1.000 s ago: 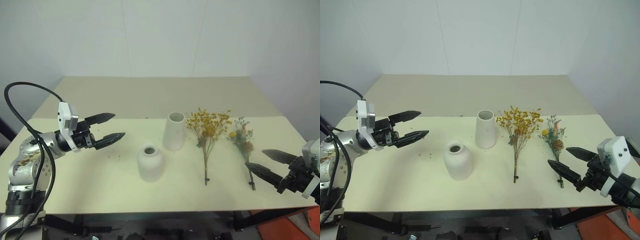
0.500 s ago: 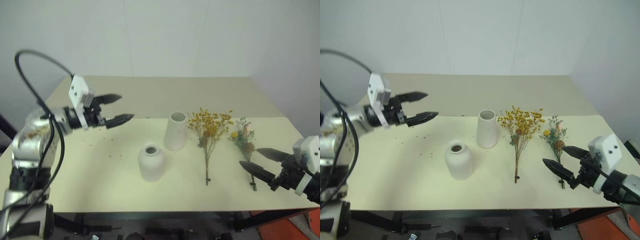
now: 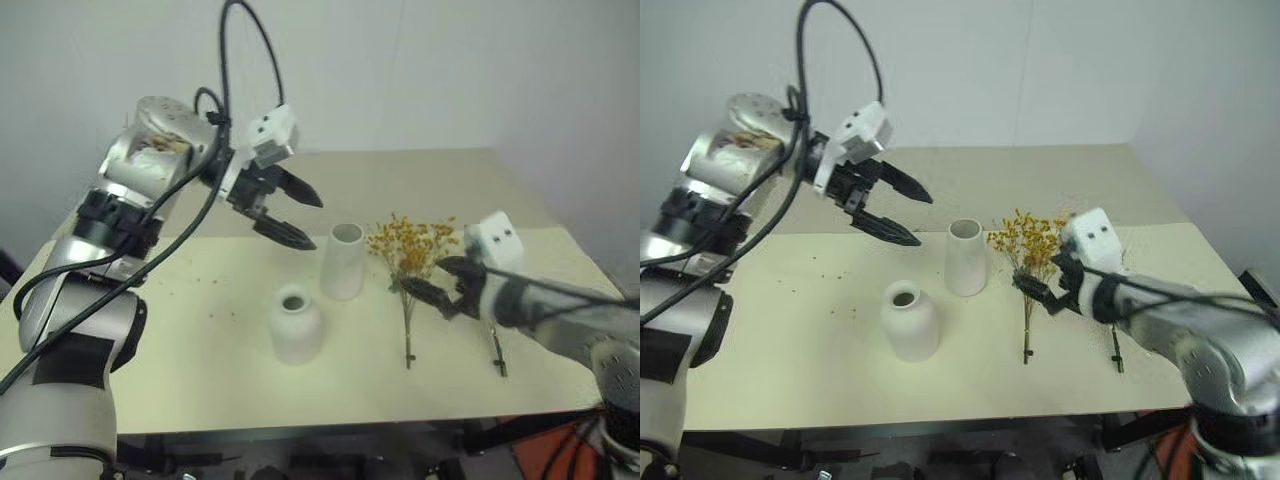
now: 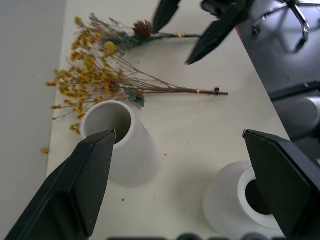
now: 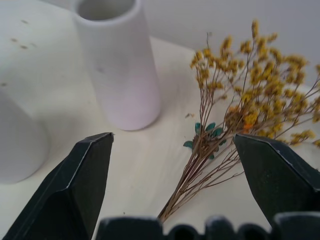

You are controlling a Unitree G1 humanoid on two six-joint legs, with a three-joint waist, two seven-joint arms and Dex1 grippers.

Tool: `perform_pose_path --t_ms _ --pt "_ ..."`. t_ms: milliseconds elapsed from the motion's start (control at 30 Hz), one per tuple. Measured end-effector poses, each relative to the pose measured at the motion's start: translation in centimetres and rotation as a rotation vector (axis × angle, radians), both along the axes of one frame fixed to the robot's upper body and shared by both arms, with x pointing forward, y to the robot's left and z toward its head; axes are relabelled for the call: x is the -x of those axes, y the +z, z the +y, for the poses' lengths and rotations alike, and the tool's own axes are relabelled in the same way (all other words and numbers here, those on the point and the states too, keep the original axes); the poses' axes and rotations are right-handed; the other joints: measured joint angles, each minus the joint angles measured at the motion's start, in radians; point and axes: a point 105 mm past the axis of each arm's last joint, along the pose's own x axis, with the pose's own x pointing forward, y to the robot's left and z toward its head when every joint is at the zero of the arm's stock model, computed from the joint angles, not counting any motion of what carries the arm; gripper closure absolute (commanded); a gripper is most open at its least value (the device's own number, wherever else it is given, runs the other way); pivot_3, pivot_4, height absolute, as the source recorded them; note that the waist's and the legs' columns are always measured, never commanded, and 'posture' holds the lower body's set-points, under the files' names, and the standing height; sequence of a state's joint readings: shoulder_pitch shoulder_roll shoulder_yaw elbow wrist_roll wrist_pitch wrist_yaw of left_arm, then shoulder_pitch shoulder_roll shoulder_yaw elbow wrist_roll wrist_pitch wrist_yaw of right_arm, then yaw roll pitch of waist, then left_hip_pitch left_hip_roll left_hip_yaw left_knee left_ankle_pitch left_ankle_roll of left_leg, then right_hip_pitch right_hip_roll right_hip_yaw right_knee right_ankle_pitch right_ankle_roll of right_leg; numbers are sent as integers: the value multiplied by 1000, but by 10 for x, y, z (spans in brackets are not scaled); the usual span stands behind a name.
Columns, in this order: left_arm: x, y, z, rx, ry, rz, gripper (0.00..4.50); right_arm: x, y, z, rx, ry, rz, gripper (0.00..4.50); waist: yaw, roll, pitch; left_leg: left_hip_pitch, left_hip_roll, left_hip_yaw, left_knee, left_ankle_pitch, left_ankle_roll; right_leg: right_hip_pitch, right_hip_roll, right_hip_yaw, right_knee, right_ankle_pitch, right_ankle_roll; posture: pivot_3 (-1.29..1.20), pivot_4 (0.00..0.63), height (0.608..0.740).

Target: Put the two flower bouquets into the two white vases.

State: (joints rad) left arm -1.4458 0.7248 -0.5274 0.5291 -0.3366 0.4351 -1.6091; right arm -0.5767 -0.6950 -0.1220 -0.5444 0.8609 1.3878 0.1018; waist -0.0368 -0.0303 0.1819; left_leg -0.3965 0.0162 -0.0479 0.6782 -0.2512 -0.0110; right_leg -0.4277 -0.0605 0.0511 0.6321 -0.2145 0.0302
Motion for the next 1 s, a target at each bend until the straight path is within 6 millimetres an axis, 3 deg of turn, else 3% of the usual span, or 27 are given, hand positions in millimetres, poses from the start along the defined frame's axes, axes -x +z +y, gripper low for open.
perform_pose_path --t_ms 167,533,800,1000 --pt "-1 -13 -5 -89 -51 -5 32 -15 -16 10 64 -112 103 0 -1 1 0 -14 -1 0 4 -1 2 -14 -1 0 10 0 0 0 150 740" --pt "-1 -17 -9 -101 -88 -2 32 -29 -36 0 107 -283 154 0 -6 1 0 -11 -1 0 4 -1 2 -14 -1 0 14 0 0 0 150 740" --pt "3 -14 -9 -106 -109 -26 32 -36 -57 14 63 -279 260 0 -11 1 0 -10 -1 0 3 0 2 -14 0 2 15 0 0 0 150 740" --pt "5 -17 -6 -115 -112 -26 32 -55 -63 1 91 -363 289 0 -11 1 0 -11 -1 0 3 0 2 -14 0 2 14 0 0 0 150 740"
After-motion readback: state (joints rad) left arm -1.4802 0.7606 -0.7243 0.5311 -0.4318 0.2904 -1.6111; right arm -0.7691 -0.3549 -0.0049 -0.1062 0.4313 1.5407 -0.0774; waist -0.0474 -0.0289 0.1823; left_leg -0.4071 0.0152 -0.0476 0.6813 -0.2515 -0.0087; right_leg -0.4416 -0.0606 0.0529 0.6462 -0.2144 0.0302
